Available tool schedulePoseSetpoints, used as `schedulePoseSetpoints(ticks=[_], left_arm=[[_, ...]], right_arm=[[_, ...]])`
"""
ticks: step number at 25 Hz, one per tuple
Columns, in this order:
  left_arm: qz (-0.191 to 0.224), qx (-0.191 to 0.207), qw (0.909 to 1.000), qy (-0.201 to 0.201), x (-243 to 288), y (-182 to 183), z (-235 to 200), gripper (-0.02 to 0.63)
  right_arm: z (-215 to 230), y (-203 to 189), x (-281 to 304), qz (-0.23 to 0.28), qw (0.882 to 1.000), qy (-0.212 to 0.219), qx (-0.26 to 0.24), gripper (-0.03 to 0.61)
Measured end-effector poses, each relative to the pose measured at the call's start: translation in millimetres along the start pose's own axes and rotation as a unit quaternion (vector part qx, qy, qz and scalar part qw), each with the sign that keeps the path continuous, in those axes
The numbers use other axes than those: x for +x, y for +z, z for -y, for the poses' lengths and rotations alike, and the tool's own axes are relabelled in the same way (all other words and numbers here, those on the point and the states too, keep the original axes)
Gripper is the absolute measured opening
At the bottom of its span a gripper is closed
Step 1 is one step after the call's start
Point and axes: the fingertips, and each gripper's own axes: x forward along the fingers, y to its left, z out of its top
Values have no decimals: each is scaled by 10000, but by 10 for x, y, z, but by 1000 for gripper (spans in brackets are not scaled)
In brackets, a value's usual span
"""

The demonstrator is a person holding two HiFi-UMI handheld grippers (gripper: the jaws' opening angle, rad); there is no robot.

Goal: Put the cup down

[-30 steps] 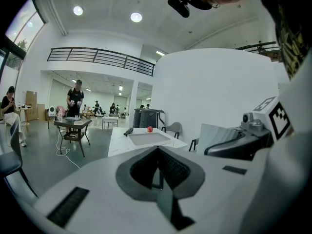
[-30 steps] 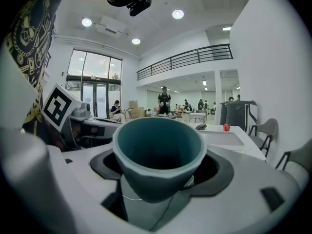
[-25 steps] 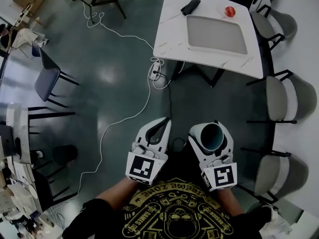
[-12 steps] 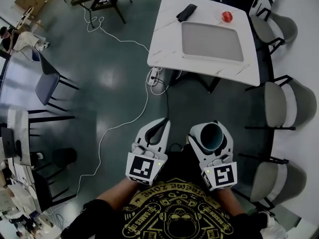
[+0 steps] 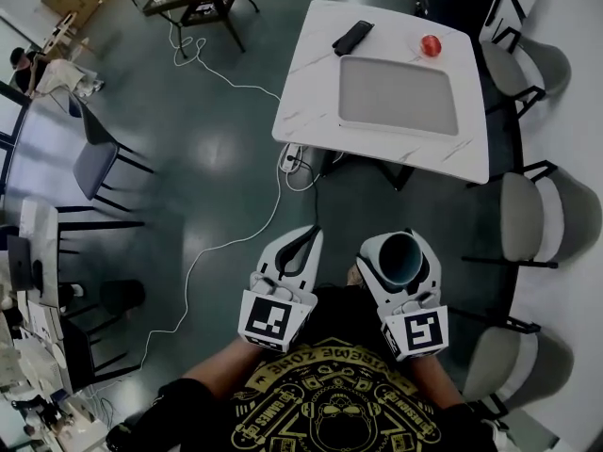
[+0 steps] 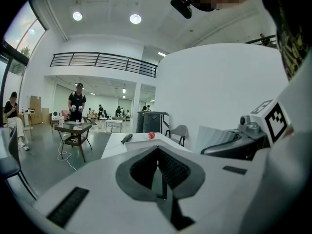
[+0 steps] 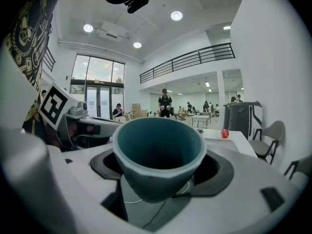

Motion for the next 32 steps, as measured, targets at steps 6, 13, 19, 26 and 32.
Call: schedulePoseSetpoints(ticks=[6, 13, 19, 26, 32], left_arm=[[3, 53, 9999, 148, 222, 71, 148, 9], [-12, 120, 9994, 327, 435, 140, 376, 9], [-96, 139, 9988, 469, 630, 169, 596, 9], [-237, 177, 9979, 573, 722, 123, 741, 9], [-309, 125, 9982, 505, 783, 67, 698, 9]], right_arm=[[289, -17, 4, 24, 9999, 168, -21, 383], [598, -23, -42, -2, 9994, 337, 43, 383], [857, -37, -90, 142, 9981, 588, 88, 383], [1047, -144, -117, 154, 9972, 682, 260, 383], [1060, -152, -42, 88, 9976, 646, 227, 383]])
